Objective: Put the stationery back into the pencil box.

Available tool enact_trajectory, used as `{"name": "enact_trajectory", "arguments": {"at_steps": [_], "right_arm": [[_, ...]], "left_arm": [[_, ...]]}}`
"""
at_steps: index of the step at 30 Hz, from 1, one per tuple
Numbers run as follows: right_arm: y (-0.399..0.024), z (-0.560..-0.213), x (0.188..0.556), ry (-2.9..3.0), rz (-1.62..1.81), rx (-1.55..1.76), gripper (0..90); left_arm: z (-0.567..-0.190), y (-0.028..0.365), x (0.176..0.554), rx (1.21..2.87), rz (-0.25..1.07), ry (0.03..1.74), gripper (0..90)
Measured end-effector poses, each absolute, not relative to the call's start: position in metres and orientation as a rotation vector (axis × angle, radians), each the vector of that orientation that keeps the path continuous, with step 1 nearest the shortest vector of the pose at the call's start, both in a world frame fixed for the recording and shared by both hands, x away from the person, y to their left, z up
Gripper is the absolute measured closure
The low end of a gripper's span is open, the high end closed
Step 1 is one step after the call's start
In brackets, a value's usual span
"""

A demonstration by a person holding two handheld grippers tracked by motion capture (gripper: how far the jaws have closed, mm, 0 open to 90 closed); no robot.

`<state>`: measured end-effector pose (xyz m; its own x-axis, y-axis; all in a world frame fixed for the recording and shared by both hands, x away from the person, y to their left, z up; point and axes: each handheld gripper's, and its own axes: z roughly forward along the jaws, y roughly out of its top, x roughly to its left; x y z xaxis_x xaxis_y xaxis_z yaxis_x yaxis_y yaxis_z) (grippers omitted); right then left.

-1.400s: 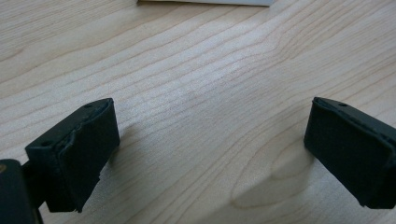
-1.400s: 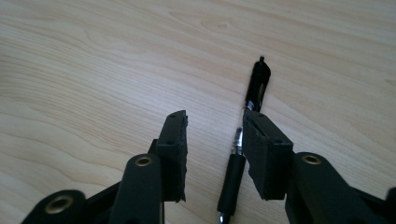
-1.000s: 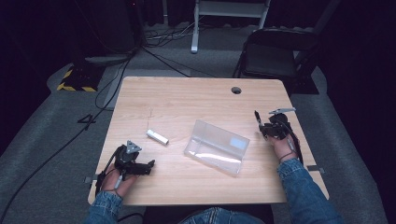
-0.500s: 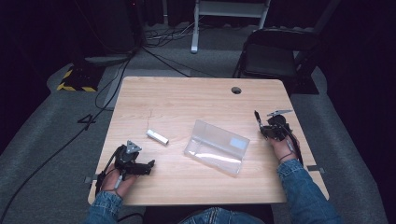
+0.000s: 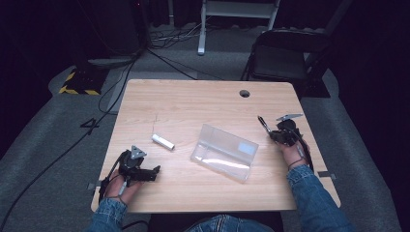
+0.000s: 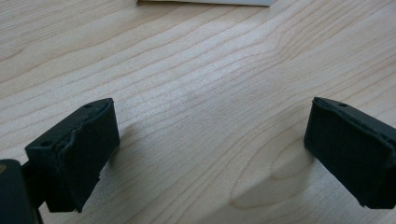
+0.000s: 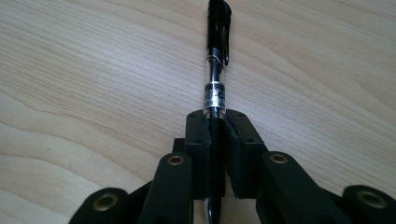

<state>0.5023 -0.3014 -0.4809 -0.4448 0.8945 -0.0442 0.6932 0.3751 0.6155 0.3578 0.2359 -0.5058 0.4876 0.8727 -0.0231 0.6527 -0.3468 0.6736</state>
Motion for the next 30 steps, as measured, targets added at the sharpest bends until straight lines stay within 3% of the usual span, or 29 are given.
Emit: {"name": "enact_trajectory", "arguments": {"at_steps": [30], "right_arm": [[-0.293, -0.425, 0.473, 2.241, 1.025, 1.24, 80.4]], "left_arm": [[-0.506, 0.236, 0.358, 2.109, 0.456, 1.252, 3.5]]}}
